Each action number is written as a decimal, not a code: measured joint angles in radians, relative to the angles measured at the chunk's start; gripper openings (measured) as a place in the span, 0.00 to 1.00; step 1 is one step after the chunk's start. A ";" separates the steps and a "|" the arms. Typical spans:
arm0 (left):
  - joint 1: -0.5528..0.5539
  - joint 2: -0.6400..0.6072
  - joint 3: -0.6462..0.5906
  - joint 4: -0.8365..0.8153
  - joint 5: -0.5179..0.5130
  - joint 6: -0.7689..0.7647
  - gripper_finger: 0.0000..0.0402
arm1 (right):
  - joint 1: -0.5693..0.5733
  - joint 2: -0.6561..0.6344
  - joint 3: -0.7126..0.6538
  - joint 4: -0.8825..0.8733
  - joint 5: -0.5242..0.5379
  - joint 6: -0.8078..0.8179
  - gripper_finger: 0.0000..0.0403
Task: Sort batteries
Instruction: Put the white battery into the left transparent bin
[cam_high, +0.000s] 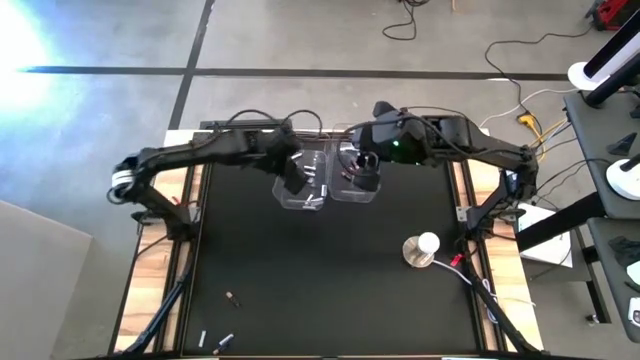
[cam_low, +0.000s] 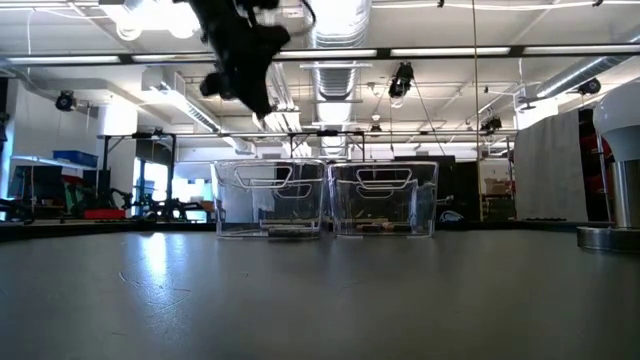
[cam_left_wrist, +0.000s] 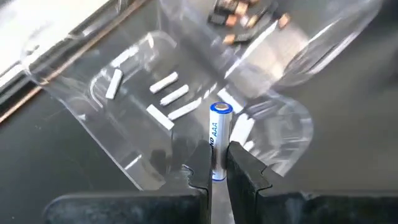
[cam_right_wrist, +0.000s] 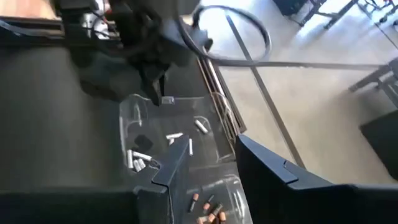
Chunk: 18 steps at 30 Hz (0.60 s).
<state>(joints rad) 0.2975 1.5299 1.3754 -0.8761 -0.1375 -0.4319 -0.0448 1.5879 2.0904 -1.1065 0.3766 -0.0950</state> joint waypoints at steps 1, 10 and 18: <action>0.017 0.025 0.000 0.000 0.020 0.025 0.02 | -0.010 0.000 -0.001 -0.006 -0.001 -0.007 0.31; 0.067 0.245 0.005 -0.014 0.074 0.136 0.02 | -0.084 0.001 -0.010 -0.053 -0.017 -0.148 0.31; 0.082 0.395 0.108 -0.048 0.080 0.173 0.02 | -0.137 0.001 -0.023 -0.063 -0.057 -0.166 0.31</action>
<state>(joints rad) 0.3794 1.9246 1.4833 -0.9239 -0.0578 -0.2587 -0.1815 1.5887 2.0677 -1.1690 0.3198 -0.2606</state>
